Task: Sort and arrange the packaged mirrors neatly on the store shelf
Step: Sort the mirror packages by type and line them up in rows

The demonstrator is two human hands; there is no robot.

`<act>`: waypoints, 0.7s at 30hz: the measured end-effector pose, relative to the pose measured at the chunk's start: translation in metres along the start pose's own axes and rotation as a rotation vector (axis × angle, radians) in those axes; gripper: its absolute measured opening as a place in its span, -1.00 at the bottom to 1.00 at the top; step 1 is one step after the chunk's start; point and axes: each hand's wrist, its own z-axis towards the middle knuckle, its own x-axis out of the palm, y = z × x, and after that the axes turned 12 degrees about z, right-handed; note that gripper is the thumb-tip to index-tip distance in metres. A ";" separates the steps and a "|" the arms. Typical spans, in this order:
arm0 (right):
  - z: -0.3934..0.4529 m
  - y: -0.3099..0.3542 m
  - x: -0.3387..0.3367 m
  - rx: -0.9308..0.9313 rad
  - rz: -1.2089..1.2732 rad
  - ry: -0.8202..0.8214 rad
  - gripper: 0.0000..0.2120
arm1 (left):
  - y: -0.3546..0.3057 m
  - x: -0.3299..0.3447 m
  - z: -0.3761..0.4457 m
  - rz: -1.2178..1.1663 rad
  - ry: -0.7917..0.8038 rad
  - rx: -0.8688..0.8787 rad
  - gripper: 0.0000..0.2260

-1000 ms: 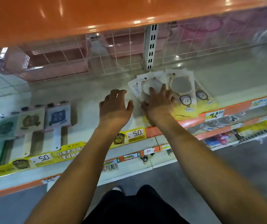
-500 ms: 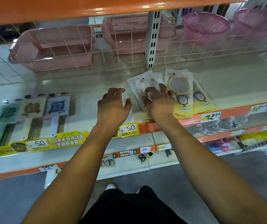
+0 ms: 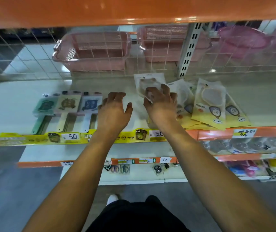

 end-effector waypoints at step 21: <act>-0.010 0.087 0.096 0.231 -0.093 0.169 -0.66 | 0.124 -0.005 0.010 -0.081 0.026 0.026 -0.61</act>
